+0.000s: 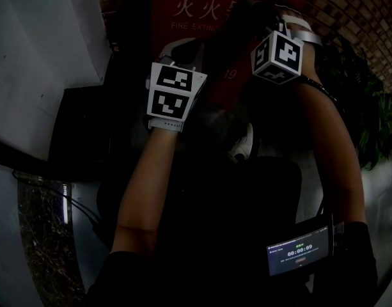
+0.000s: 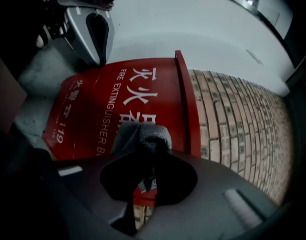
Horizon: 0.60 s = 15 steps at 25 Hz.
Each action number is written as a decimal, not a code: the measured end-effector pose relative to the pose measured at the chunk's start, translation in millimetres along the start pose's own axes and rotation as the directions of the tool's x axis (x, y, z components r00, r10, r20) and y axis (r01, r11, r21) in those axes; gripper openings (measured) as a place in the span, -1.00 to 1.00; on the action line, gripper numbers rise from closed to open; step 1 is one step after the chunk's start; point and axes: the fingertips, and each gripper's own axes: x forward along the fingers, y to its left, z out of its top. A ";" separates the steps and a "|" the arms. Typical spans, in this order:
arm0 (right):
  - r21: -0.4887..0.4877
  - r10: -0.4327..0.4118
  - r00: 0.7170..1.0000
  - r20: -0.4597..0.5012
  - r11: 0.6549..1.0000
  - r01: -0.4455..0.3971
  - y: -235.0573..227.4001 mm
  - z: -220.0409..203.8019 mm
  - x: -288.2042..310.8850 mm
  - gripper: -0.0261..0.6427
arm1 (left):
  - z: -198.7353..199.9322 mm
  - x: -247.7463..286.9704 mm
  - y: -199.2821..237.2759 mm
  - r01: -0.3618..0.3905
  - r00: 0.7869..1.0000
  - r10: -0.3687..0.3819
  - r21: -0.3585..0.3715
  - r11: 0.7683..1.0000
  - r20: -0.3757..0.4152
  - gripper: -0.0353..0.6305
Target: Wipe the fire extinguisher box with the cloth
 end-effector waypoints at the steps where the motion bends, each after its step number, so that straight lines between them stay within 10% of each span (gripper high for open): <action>1: 0.000 0.002 1.000 -0.013 1.000 -0.002 0.3 -7.3 -0.8 -0.83 | -0.6 0.0 0.4 -0.002 1.000 0.002 0.003 1.000 -0.002 -0.88; 15: -0.004 0.033 0.987 -0.159 0.999 -0.034 9.1 -88.9 -8.3 -0.83 | -5.1 -1.6 6.3 -0.021 1.000 0.021 0.011 1.000 -0.015 -0.88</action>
